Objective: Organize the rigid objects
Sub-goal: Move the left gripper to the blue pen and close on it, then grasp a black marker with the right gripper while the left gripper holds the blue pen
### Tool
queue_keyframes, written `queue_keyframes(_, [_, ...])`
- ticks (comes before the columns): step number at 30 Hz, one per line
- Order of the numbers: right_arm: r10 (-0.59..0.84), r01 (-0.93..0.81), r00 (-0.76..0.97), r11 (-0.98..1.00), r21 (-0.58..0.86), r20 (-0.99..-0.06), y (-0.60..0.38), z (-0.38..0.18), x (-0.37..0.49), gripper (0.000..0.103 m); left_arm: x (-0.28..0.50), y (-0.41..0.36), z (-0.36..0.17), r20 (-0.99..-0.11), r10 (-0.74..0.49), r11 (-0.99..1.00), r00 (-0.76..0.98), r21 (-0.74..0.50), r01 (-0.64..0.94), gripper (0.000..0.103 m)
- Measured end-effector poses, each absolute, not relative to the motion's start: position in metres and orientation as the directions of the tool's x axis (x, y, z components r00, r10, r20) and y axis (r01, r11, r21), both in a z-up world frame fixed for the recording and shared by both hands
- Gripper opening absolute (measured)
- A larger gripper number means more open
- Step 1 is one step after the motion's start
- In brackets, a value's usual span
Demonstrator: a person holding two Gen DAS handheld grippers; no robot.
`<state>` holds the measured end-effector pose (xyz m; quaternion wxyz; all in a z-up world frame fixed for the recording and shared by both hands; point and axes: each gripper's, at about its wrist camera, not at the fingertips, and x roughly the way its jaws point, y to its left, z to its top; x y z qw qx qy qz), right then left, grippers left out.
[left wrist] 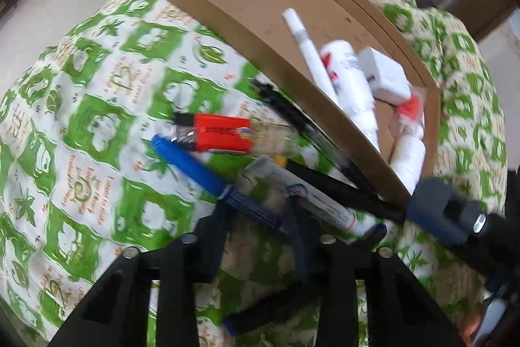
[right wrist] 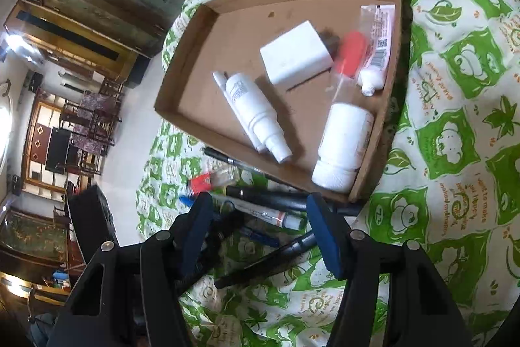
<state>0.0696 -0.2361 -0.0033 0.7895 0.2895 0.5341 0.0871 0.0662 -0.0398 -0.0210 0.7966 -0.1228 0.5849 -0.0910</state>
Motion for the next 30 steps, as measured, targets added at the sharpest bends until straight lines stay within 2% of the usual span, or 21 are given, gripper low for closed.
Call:
queue_keyframes(5, [0.463,0.167,0.356,0.823,0.543,-0.812,-0.230,-0.013,0.068,0.061,0.062,-0.016,-0.013,-0.904,-0.293,0.953,0.310,-0.304,0.015,0.019])
queue_keyframes(10, [0.544,0.179,0.300,0.775,0.607,-0.783,-0.225,-0.019,0.055,0.061,0.050,0.010,-0.002,-0.903,-0.257,0.966,0.345,-0.246,0.077,0.017])
queue_keyframes(14, [0.606,0.226,0.220,0.731,0.644,-0.765,-0.216,-0.039,0.050,0.048,0.049,0.023,-0.007,-0.889,-0.302,0.953,0.345,-0.291,0.083,0.015])
queue_keyframes(16, [0.611,0.264,0.191,0.722,0.640,-0.768,-0.214,-0.051,0.048,0.043,0.049,0.020,-0.012,-0.892,-0.289,0.957,0.347,-0.273,0.096,0.015])
queue_keyframes(23, [0.593,0.345,0.231,0.692,0.635,-0.772,-0.214,-0.072,0.060,0.039,0.050,0.010,-0.019,-0.900,-0.273,0.962,0.340,-0.247,0.118,0.015])
queue_keyframes(28, [0.526,0.280,0.244,0.766,0.578,-0.815,-0.200,-0.064,0.058,0.033,0.051,0.005,-0.020,-0.907,-0.245,0.968,0.342,-0.209,0.137,0.015])
queue_keyframes(30, [0.520,0.242,0.248,0.784,0.572,-0.817,-0.197,-0.057,0.055,0.027,0.052,0.004,-0.019,-0.909,-0.241,0.969,0.340,-0.206,0.139,0.012])
